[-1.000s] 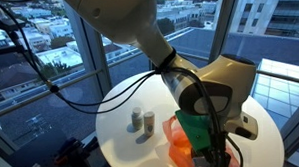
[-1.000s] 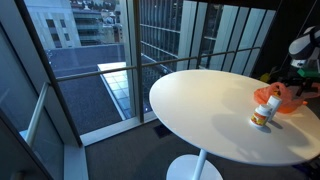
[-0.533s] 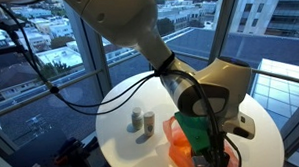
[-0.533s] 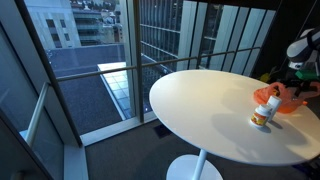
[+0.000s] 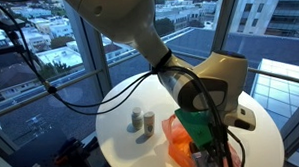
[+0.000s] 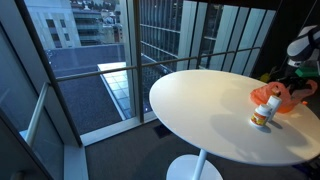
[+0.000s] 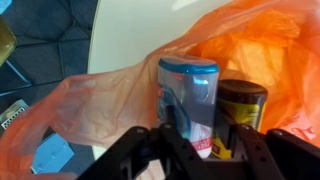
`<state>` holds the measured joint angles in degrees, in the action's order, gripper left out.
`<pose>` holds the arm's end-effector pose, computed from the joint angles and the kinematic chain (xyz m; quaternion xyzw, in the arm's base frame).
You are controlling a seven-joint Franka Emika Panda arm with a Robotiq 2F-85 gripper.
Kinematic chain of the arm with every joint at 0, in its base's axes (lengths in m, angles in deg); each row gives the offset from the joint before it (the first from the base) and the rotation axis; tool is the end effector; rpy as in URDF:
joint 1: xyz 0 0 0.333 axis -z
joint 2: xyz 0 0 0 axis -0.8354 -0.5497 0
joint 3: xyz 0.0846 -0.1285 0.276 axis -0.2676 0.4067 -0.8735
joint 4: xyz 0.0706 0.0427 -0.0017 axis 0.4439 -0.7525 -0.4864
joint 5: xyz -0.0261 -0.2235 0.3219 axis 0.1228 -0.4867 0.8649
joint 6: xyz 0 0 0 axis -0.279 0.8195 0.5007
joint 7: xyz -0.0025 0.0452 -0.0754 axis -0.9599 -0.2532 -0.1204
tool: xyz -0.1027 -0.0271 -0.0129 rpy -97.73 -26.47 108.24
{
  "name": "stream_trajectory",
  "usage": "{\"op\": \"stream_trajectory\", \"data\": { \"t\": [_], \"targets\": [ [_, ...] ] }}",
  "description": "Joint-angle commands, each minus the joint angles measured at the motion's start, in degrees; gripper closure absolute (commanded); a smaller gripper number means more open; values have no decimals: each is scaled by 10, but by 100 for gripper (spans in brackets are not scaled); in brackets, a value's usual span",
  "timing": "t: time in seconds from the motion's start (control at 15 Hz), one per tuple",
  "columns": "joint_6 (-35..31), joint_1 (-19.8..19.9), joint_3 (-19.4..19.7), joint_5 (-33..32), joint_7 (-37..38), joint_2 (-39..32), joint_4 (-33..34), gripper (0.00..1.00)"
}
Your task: Put the blue and white item directly on the table
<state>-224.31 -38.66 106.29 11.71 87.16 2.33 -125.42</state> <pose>0.4831 -0.3555 0.2253 0.9467 -0.3155 -0.0308 0.0581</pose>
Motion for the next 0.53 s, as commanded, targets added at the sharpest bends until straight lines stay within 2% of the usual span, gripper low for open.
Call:
{"op": "stream_trajectory", "data": {
  "t": [0.0,0.47],
  "targets": [
    [2,1,-5,-14,3,25,-22,82],
    [0,1,-13,-7,-10,72,-55,82]
  ]
}}
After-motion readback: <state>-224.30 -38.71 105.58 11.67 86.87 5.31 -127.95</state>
